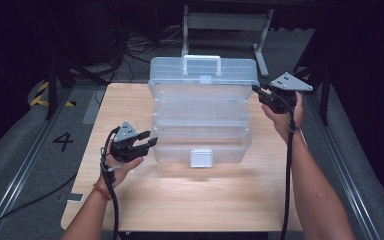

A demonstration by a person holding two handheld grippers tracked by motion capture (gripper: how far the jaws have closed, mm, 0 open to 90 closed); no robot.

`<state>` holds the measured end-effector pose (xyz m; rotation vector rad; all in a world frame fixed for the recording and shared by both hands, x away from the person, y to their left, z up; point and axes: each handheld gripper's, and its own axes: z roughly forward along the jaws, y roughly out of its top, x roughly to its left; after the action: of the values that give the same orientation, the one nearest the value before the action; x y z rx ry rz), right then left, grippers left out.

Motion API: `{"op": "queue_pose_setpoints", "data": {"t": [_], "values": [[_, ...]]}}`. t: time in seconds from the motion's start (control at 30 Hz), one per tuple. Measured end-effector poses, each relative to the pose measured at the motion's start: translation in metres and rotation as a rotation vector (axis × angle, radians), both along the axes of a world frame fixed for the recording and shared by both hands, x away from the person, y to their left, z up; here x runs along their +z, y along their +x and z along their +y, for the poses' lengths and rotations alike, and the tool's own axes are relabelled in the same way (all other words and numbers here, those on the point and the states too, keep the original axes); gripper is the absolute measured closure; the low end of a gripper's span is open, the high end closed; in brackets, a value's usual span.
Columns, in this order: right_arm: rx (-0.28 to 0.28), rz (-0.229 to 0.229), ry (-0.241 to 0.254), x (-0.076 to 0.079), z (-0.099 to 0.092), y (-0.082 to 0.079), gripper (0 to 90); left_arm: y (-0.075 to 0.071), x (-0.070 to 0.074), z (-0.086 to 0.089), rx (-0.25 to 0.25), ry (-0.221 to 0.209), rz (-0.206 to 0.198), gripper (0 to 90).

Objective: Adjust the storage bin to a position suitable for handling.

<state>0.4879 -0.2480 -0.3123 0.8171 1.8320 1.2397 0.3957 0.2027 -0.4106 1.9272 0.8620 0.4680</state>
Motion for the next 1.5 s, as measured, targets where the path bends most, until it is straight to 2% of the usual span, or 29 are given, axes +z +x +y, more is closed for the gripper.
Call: {"op": "queue_pose_setpoints", "data": {"t": [0.13,0.2,0.3,0.5,0.63,0.77,0.83,1.0,1.13,1.5], "values": [[0.004,0.013,0.017,0.0,0.0,0.006,73.8,0.001,0.0,0.0,0.0,-0.001,-0.001,59.2],[-0.003,0.012,0.003,0.0,0.001,0.008,72.8,0.001,0.0,0.0,-0.005,0.007,-0.008,59.1],[-0.006,0.009,-0.007,0.0,0.002,0.011,72.1,0.001,-0.001,-0.001,-0.002,-0.005,-0.001,59.0],[-0.013,0.013,-0.033,0.001,0.004,0.019,70.7,0.002,-0.001,0.0,-0.008,-0.002,-0.003,58.6],[-0.008,0.03,-0.012,0.002,0.004,0.025,70.7,0.002,-0.001,0.0,-0.009,0.0,-0.004,58.5],[-0.018,0.043,-0.032,-0.001,0.006,0.029,69.8,0.002,-0.001,0.0,-0.009,-0.001,-0.004,58.4],[-0.02,0.044,-0.018,-0.002,0.006,0.03,69.9,0.002,-0.001,0.0,-0.009,-0.002,-0.005,58.3],[-0.025,0.08,-0.031,-0.012,0.008,0.035,68.6,0.002,-0.002,0.0,-0.005,-0.008,-0.003,58.5],[-0.014,0.084,0.006,-0.015,0.006,0.037,68.8,0.002,-0.002,0.001,-0.008,-0.011,-0.003,58.3],[-0.026,0.097,-0.002,-0.019,0.008,0.041,68.8,0.002,-0.002,0.0,-0.007,0.0,-0.011,58.7]]}}
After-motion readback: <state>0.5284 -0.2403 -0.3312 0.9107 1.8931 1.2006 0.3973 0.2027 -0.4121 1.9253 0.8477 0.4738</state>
